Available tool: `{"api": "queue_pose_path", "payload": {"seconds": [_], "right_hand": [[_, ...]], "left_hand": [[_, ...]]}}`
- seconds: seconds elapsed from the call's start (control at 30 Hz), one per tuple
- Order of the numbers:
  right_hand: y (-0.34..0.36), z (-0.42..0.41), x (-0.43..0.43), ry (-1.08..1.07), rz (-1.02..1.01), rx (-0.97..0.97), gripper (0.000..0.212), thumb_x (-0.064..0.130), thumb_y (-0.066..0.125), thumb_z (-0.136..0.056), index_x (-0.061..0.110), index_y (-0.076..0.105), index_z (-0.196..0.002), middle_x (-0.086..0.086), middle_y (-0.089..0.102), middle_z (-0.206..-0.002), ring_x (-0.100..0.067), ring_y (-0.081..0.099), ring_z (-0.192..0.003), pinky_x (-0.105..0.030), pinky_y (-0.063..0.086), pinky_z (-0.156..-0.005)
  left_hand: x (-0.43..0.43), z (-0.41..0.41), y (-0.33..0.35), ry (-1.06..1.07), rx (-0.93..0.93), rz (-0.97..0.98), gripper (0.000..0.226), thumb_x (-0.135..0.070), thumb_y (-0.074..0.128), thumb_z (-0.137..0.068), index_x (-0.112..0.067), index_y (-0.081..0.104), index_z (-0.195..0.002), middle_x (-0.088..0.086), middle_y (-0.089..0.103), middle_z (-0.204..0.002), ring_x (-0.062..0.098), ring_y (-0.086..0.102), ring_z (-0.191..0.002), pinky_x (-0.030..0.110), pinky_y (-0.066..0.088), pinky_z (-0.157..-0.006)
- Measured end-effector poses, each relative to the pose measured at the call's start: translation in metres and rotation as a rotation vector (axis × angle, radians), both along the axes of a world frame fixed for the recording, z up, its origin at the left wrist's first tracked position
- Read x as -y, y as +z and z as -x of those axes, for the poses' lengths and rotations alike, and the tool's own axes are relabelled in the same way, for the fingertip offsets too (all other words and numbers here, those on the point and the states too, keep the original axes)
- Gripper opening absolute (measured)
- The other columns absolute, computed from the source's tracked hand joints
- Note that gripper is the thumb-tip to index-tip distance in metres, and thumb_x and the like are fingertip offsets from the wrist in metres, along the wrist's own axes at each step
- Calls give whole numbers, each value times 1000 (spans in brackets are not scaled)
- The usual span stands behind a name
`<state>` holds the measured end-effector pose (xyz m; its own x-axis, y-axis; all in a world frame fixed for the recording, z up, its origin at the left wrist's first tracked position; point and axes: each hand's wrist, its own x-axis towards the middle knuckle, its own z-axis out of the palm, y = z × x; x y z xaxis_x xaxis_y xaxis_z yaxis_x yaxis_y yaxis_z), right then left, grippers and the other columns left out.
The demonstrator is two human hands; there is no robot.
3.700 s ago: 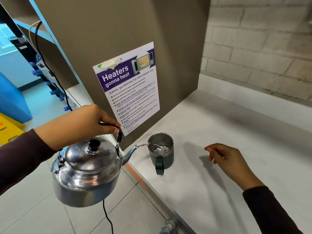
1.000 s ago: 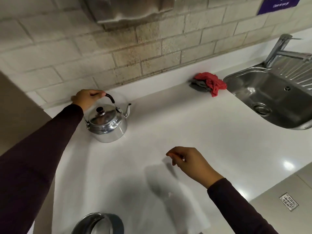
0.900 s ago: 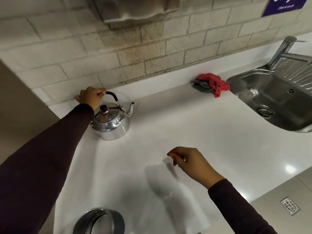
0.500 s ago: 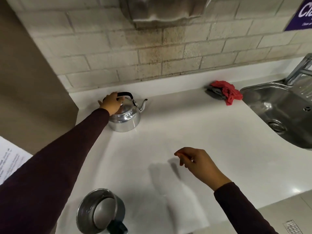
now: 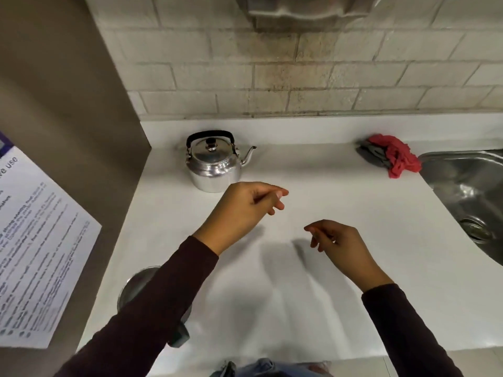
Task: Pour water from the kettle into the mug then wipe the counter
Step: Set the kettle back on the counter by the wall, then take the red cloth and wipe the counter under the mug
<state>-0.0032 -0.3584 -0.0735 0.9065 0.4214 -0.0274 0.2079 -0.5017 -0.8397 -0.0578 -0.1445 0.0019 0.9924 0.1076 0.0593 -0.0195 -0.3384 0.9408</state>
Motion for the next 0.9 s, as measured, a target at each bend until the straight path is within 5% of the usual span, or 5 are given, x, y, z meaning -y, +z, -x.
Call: {"api": "queue_pose_path", "payload": {"seconds": [0.2, 0.57, 0.63, 0.77, 0.9], "right_hand": [[-17, -28, 35, 53, -8, -8, 25, 16, 54, -92, 35, 69, -84, 9, 69, -69, -4, 60, -61, -13, 46, -62], [-19, -176, 152, 95, 239, 151, 12, 14, 63, -86, 20, 72, -92, 7, 67, -64, -11, 65, -63, -24, 49, -66], [-12, -218, 170, 89, 295, 228, 12, 14, 61, -87, 16, 72, -93, 0, 70, -69, -21, 67, -69, -28, 49, -69], [-7, -305, 187, 61, 434, 348, 20, 13, 52, -88, 5, 69, -95, -18, 72, -91, -36, 66, -85, -31, 45, -67], [-5, -369, 186, -17, 472, 336, 31, 23, 46, -89, 10, 64, -111, -16, 66, -114, -35, 61, -101, -33, 48, -81]], "left_hand": [[61, -6, -28, 125, -52, 141, 18, -23, 59, -89, -33, 74, -88, -7, 72, -63, 19, 62, -52, 17, 49, -55], [179, -85, -62, 200, -150, 156, 26, -21, 58, -89, -41, 73, -81, -9, 72, -62, 10, 60, -47, 13, 46, -49], [199, -102, -65, 191, -169, 140, 24, -23, 60, -88, -43, 73, -82, -7, 73, -65, 17, 62, -50, 15, 47, -51], [225, -125, -67, 203, -180, 133, 23, -24, 60, -88, -43, 72, -82, -10, 73, -65, 5, 57, -43, 11, 45, -50], [241, -134, -70, 228, -201, 129, 25, -19, 61, -87, -41, 72, -82, -11, 73, -62, 4, 56, -42, 11, 46, -51]]}}
